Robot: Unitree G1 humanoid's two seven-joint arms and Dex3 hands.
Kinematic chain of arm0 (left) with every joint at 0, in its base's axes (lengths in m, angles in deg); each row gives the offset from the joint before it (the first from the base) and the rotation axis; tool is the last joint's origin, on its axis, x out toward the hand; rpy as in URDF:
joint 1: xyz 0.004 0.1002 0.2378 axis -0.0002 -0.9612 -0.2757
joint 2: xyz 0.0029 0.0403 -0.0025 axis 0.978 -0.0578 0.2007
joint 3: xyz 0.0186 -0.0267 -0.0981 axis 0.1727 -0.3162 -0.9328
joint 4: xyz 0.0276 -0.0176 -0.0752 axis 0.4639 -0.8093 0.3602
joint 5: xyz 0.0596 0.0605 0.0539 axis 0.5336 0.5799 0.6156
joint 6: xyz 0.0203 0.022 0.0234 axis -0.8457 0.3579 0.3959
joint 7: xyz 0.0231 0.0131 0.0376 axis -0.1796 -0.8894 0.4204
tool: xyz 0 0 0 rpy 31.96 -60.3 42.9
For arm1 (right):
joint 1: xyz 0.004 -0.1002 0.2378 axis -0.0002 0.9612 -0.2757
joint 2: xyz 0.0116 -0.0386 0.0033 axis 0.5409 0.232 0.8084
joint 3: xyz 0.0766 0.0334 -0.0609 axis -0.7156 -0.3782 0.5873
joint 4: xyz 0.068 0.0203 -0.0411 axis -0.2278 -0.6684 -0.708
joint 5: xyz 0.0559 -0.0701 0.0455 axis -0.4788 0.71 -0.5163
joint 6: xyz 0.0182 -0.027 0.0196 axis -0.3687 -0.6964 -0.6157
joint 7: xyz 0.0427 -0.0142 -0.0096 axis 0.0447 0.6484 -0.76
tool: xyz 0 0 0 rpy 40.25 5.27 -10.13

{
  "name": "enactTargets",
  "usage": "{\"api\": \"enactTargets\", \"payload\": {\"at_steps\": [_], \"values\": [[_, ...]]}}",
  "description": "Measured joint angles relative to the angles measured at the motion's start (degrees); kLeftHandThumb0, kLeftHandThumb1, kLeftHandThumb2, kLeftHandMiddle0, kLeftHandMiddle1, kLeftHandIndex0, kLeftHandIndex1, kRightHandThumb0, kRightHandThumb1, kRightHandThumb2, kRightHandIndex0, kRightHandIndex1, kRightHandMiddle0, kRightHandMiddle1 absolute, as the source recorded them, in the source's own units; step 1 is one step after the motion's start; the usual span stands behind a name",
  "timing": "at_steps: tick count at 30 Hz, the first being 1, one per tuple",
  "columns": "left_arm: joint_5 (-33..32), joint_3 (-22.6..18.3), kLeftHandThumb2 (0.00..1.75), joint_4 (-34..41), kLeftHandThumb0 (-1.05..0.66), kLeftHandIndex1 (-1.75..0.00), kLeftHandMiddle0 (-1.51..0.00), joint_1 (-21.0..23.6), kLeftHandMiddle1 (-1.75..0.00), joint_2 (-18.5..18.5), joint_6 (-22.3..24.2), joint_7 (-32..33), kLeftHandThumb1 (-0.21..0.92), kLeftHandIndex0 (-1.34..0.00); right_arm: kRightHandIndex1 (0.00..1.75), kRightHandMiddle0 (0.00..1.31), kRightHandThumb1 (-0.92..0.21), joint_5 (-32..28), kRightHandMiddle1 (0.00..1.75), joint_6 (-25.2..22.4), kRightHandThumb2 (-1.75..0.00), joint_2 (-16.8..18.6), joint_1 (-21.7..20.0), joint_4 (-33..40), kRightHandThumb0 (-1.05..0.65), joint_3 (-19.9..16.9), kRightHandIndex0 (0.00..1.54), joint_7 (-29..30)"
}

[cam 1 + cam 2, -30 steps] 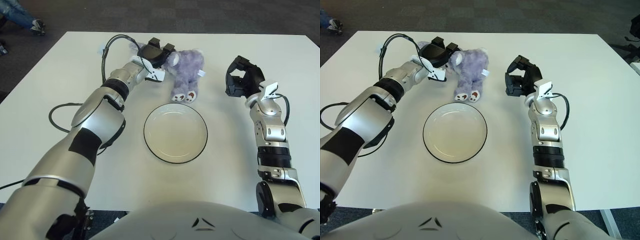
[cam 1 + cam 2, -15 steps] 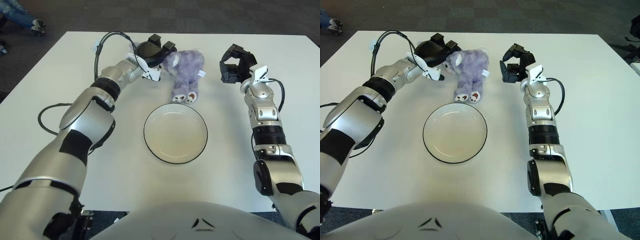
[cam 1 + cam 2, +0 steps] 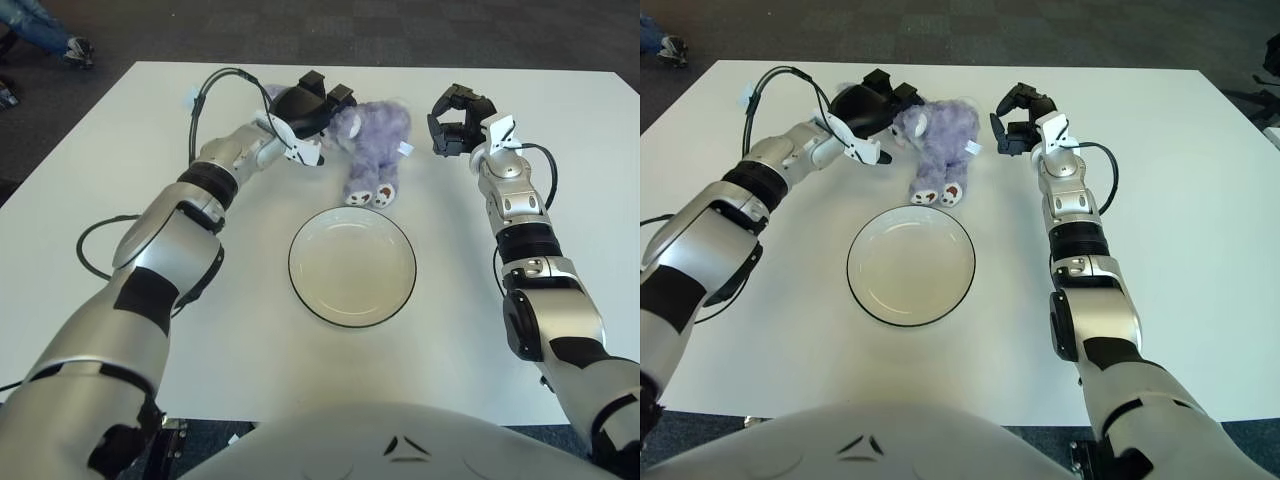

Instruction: Put the doll into the plate.

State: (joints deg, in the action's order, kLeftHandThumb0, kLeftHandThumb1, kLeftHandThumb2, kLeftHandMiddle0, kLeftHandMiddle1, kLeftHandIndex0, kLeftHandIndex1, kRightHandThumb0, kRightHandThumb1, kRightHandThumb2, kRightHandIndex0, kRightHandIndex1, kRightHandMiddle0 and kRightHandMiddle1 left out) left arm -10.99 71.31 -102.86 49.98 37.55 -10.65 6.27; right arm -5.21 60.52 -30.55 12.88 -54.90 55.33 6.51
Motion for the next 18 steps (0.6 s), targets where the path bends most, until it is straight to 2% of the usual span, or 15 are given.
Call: {"api": "enactTargets", "payload": {"at_steps": [10,18], "values": [[-0.6,-1.3,1.17,6.6,-0.27,-1.31,-0.11,-2.7,-1.42,1.5,-1.2,-0.7,0.16,0.0,1.75,0.47,-0.5,0.9,1.75,1.8,-1.08,0.0,-6.0,-11.9,-0.42,0.6,1.13,0.8],[-0.8,-2.5,1.18,9.9,-0.26,-1.39,-0.14,-4.1,-1.49,1.9,-1.9,-1.3,0.15,0.0,1.75,0.44,-0.54,2.4,1.75,2.6,-1.03,0.8,-8.3,-14.7,-0.41,2.7,1.1,1.7]]}}
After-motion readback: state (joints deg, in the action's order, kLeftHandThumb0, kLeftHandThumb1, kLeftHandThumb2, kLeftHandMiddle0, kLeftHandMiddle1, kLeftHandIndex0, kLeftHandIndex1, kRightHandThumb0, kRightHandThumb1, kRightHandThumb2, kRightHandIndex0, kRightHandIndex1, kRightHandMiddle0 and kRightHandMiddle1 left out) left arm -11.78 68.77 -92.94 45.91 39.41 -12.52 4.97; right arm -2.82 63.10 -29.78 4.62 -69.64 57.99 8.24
